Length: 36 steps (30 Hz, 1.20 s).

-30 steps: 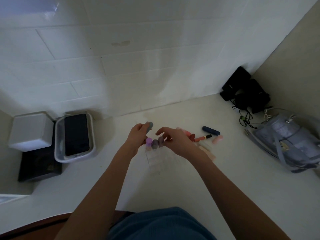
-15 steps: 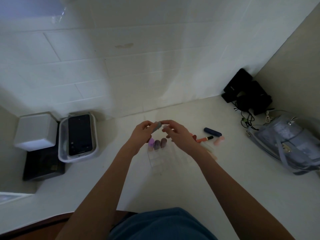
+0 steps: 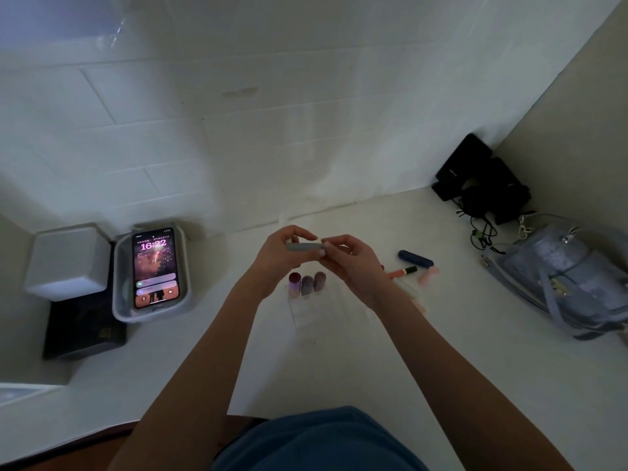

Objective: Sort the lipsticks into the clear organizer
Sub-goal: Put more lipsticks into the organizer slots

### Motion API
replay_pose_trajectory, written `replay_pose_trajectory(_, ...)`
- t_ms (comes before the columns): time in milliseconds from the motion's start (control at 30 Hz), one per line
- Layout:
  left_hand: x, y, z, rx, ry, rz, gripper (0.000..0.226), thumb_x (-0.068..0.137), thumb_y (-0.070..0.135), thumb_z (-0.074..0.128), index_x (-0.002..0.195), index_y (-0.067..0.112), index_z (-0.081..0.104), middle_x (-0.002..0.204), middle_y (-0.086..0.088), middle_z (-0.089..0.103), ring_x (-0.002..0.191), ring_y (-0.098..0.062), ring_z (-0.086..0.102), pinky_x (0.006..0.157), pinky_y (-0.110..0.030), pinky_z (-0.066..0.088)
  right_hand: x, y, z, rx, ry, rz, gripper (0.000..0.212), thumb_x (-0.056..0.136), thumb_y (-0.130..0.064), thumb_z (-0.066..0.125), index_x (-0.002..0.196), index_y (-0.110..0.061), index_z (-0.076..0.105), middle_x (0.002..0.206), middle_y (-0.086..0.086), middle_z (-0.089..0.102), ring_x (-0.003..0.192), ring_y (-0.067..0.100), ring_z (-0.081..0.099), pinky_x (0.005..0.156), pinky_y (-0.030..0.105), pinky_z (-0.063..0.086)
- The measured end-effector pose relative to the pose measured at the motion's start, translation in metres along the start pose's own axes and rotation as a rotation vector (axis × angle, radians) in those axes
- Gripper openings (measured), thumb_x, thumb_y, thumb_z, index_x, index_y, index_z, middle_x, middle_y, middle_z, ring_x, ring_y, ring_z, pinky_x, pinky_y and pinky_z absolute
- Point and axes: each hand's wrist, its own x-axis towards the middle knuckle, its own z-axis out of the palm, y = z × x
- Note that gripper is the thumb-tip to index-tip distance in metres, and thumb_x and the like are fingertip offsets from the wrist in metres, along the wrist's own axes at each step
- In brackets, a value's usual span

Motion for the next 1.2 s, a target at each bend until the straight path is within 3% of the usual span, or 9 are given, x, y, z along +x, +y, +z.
replay_pose_trajectory(100, -0.001, 0.003, -0.002, -0.166, -0.034, -0.019, 0.012, 0.08, 0.009, 0.07, 0.086, 0.019, 0.068, 0.077, 0.0, 0.055, 0.06, -0.009, 0.05, 0.06, -0.02, 0.047, 0.002, -0.001, -0.006, 0.142, 0.085, -0.001, 0.01, 0.092, -0.003, 0.055, 0.098, 0.002, 0.061, 0.092, 0.016, 0.066, 0.08, 0.018, 0.071, 0.078, 0.021, 0.058)
replay_pose_trajectory(233, -0.001, 0.003, -0.001, -0.098, -0.041, 0.028, 0.016, 0.079, 0.008, 0.071, 0.083, 0.023, 0.071, 0.086, 0.003, 0.064, 0.077, -0.011, 0.06, 0.075, -0.023, 0.053, 0.001, -0.002, -0.011, 0.156, 0.08, 0.05, 0.022, 0.092, -0.002, 0.054, 0.111, 0.009, 0.058, 0.098, 0.018, 0.065, 0.083, 0.02, 0.07, 0.074, 0.021, 0.059)
replay_pose_trajectory(333, 0.0, 0.002, 0.002, -0.119, -0.012, 0.04, 0.02, 0.078, 0.005, 0.071, 0.083, 0.024, 0.072, 0.088, 0.004, 0.067, 0.081, -0.012, 0.063, 0.074, -0.021, 0.053, 0.001, 0.001, -0.008, -0.062, 0.06, 0.067, 0.019, 0.092, -0.006, 0.057, 0.107, 0.003, 0.061, 0.102, 0.019, 0.066, 0.089, 0.024, 0.068, 0.078, 0.023, 0.059)
replay_pose_trajectory(533, 0.003, 0.006, 0.007, -0.023, 0.017, 0.052, 0.017, 0.075, 0.013, 0.076, 0.09, 0.021, 0.074, 0.085, 0.005, 0.072, 0.078, -0.005, 0.065, 0.063, -0.014, 0.052, 0.002, 0.0, -0.006, -0.744, 0.053, -0.24, 0.026, 0.084, -0.019, 0.068, 0.11, -0.019, 0.061, 0.11, -0.004, 0.066, 0.094, 0.01, 0.063, 0.075, 0.012, 0.048)
replay_pose_trajectory(700, 0.001, 0.007, 0.017, 0.055, 0.023, 0.021, 0.02, 0.074, 0.025, 0.076, 0.094, 0.028, 0.075, 0.075, 0.009, 0.065, 0.07, -0.005, 0.057, 0.048, -0.024, 0.042, 0.005, -0.001, -0.007, -0.923, 0.111, -0.251, 0.022, 0.079, -0.019, 0.073, 0.099, -0.012, 0.066, 0.094, 0.003, 0.065, 0.085, 0.017, 0.063, 0.075, 0.023, 0.051)
replay_pose_trajectory(800, 0.005, 0.002, 0.015, 0.038, 0.031, 0.029, 0.029, 0.082, 0.04, 0.067, 0.11, 0.034, 0.067, 0.077, 0.008, 0.054, 0.069, -0.009, 0.047, 0.061, -0.024, 0.041, -0.001, -0.004, -0.012, -0.819, 0.101, -0.165, 0.024, 0.082, -0.014, 0.069, 0.103, -0.016, 0.058, 0.087, 0.0, 0.069, 0.076, 0.008, 0.067, 0.066, 0.012, 0.049)
replay_pose_trajectory(867, 0.007, -0.002, 0.013, -0.013, 0.064, 0.008, 0.031, 0.09, 0.042, 0.054, 0.12, 0.035, 0.059, 0.081, 0.006, 0.052, 0.067, -0.011, 0.044, 0.061, -0.024, 0.041, -0.006, -0.003, -0.014, -0.795, 0.095, -0.123, 0.025, 0.085, -0.017, 0.065, 0.105, -0.022, 0.052, 0.084, -0.006, 0.07, 0.076, 0.001, 0.066, 0.066, 0.014, 0.044)
replay_pose_trajectory(1067, 0.008, -0.009, 0.013, -0.034, 0.117, -0.091, 0.039, 0.099, 0.036, 0.037, 0.138, 0.039, 0.033, 0.075, -0.002, 0.044, 0.062, -0.012, 0.04, 0.052, -0.022, 0.038, -0.009, 0.005, -0.02, -0.985, 0.065, -0.069, 0.026, 0.09, -0.011, 0.058, 0.114, -0.018, 0.05, 0.119, 0.009, 0.065, 0.102, 0.01, 0.056, 0.059, 0.006, 0.032)
replay_pose_trajectory(1200, 0.01, -0.013, 0.015, 0.005, 0.127, -0.143, 0.034, 0.098, 0.034, 0.039, 0.132, 0.028, 0.038, 0.075, -0.002, 0.048, 0.06, -0.012, 0.042, 0.049, -0.024, 0.036, -0.008, 0.015, -0.022, -1.136, 0.047, -0.119, 0.027, 0.086, -0.022, 0.065, 0.11, -0.016, 0.054, 0.121, 0.009, 0.062, 0.114, 0.019, 0.059, 0.083, 0.022, 0.045)
